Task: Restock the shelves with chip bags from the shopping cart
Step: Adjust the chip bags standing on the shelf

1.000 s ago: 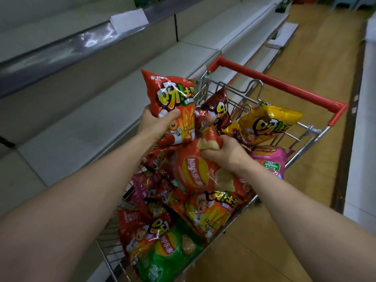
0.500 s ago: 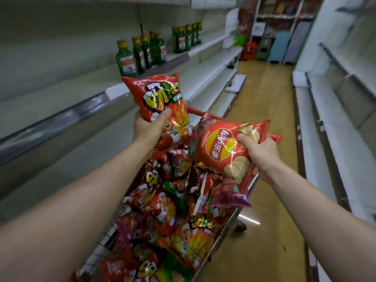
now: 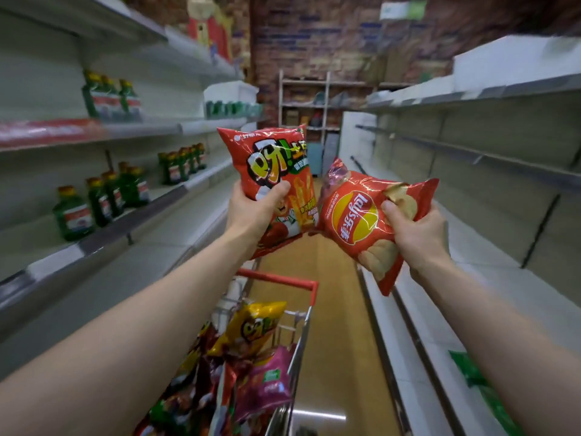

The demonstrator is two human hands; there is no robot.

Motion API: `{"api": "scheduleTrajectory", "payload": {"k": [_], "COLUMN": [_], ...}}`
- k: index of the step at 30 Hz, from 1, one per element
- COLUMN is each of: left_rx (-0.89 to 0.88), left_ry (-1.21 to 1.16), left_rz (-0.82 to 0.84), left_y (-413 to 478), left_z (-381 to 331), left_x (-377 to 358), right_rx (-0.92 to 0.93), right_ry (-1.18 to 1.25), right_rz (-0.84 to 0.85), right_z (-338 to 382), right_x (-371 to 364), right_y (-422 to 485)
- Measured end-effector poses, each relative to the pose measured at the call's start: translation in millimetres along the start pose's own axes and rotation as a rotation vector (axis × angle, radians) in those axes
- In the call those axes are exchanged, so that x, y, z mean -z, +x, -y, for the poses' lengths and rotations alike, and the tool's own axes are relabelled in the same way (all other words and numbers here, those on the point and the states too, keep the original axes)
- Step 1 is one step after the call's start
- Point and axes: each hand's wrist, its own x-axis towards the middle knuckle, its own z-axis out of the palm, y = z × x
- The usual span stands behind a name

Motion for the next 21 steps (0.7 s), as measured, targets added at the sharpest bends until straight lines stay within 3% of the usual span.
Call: {"api": "scheduleTrajectory", "payload": {"k": [11, 21], "left_rx": [-0.091, 0.095], "left_ry": [-0.158, -0.252], "left_rz": [0.292, 0.592], "left_y": [20.1, 1.2], "left_z": [-63.4, -88.5], "left_x": [-193.4, -361.3], "right_rx": [0.125, 0.017], "right_ry": [-0.015, 0.071], "right_rz": [-0.320, -0.613], "right_z": [53.2, 86.4], "right_x": [137.8, 270.3], "right_y": [92.4, 126.3]}}
